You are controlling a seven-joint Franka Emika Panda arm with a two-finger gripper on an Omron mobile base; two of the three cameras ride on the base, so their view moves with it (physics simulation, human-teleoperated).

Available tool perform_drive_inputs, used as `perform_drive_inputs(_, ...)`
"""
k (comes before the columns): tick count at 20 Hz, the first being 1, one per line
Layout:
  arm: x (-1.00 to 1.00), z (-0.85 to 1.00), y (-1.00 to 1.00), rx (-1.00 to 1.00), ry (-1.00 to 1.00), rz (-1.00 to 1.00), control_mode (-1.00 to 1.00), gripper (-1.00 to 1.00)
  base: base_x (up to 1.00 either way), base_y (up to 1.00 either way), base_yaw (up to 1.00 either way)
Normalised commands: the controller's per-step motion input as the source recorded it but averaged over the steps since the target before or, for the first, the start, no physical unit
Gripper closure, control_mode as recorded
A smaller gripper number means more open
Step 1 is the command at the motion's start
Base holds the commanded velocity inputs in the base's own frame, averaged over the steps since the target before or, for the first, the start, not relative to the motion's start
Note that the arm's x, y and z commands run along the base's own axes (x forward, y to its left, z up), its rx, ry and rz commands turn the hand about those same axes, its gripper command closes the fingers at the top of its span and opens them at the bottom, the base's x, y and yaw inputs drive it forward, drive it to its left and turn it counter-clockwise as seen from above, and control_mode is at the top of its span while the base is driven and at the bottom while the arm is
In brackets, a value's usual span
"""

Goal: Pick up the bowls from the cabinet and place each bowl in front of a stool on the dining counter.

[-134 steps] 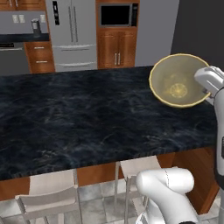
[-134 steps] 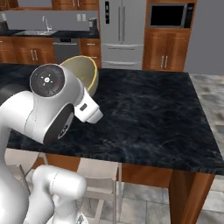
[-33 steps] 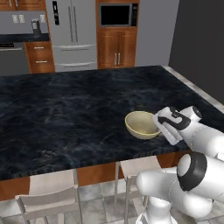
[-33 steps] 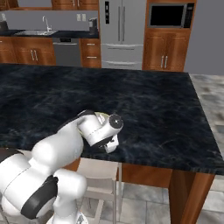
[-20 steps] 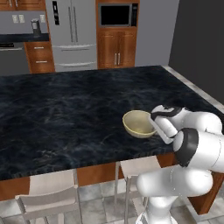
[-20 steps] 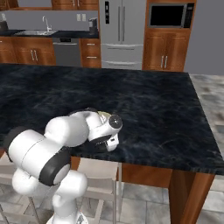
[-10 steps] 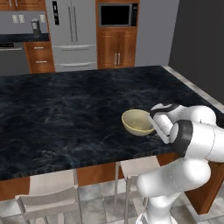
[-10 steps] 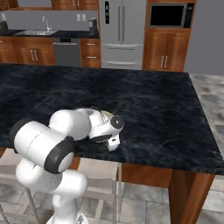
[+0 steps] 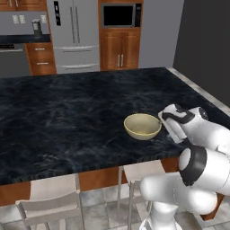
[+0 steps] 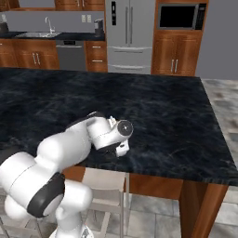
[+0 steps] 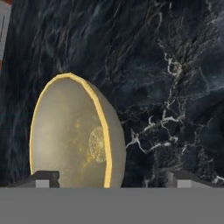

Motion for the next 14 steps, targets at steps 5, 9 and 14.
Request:
perform_drive_inputs(5,-0.45,0.99,-0.02,-0.01,-0.16,0.00,-1.00,-1.00,0.00,0.00,0.00)
perform_drive_inputs(9,-0.89,0.84,0.00,-0.01,-0.19,0.00,-1.00,-1.00,0.00,0.00,0.00)
perform_drive_inputs(14,-1.00,0.81,0.05,-0.05,-0.18,0.00,-1.00,-1.00,0.00,0.00,0.00)
